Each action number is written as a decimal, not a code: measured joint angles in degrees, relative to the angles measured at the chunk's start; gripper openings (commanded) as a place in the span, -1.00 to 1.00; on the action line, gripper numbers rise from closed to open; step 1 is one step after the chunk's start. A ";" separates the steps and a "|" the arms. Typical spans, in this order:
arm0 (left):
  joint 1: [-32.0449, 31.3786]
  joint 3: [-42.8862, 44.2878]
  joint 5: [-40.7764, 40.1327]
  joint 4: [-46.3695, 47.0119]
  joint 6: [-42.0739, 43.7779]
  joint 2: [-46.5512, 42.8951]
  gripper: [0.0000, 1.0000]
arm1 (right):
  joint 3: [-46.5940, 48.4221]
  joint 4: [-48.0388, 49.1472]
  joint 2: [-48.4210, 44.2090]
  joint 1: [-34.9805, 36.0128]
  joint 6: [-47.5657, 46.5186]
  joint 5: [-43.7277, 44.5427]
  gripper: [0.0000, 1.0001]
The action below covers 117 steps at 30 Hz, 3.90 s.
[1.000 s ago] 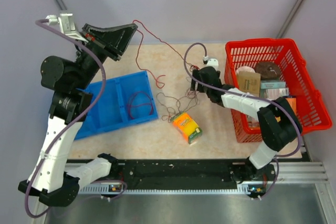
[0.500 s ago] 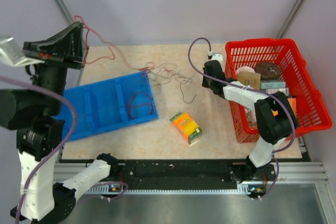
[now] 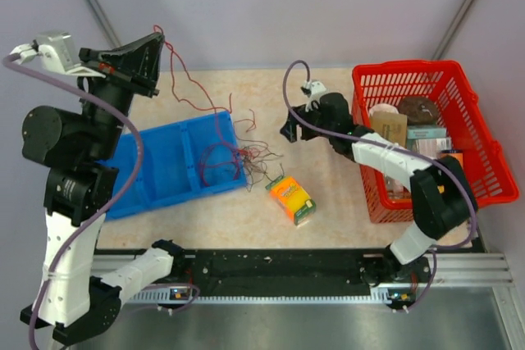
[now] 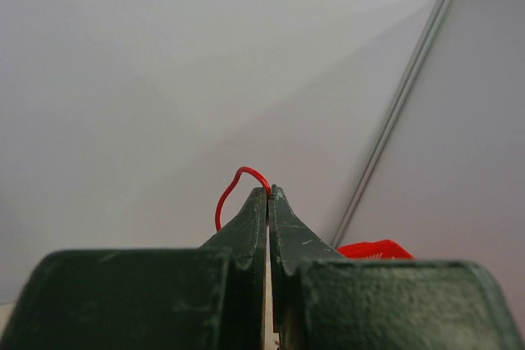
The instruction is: Untangle the cables
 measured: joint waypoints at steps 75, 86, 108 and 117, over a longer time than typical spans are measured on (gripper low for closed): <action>0.00 -9.35 -14.34 -5.95 2.01 0.63 -1.00 | 18.45 0.17 16.85 -1.42 -3.06 26.82 -1.00; 0.00 -16.11 -11.43 -5.07 -3.74 4.42 -1.00 | 16.90 1.51 16.74 -1.44 -3.37 26.16 -1.00; 0.00 -6.73 -10.03 -3.82 -1.22 -0.09 -1.00 | 16.85 1.49 16.74 -1.44 -3.39 25.38 -1.00; 0.00 -14.73 -8.41 -3.98 -2.89 4.74 -1.00 | 16.87 1.49 16.74 -1.46 -3.39 25.18 -1.00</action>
